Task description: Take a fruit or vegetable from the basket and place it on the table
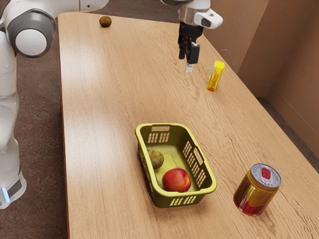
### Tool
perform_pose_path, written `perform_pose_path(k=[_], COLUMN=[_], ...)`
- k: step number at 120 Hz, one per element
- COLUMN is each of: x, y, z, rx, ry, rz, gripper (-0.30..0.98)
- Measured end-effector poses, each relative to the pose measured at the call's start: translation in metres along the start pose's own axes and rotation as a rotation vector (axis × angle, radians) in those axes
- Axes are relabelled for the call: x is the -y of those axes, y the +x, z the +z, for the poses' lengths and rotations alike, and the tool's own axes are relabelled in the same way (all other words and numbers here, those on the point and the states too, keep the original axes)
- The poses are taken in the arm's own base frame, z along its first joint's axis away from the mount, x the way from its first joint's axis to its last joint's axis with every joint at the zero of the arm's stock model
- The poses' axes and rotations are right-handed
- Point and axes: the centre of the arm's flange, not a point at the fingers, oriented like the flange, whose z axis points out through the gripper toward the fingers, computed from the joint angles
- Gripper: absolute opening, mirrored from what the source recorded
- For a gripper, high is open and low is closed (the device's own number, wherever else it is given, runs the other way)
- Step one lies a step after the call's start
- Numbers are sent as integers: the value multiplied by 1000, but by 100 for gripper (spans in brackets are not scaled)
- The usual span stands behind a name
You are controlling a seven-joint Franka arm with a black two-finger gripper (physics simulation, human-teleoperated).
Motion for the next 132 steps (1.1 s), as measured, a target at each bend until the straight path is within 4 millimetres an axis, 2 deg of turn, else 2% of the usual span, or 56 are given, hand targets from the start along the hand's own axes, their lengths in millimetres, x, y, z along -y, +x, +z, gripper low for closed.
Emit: perform_pose_path(k=[40, 46, 54, 60, 75, 86, 90, 104, 111, 122, 127, 132], x=[3, 3, -8, -28, -102, -157, -171, -207, -217, -220, -217, -204], y=[5, 4, 2, 4, 13, 12, 11, 2, -11, -38, -51, -61], z=[-1, -10, -33, -35, -10, 4, 7, 35, 56, 77, 86, 96], rx=[-23, -37, -74, -74, -18, 11, 18, 55, 71, 80, 80, 83], ry=[6, 8, 12, 8, -13, -24, -27, -5, 15, 24, 27, 28], rz=[22, 27, 50, 88, 231, 336, 364, 444, 480, 516, 528, 519], gripper=[69, 69, 69, 69, 69, 69, 68, 69, 69, 69, 69, 68])
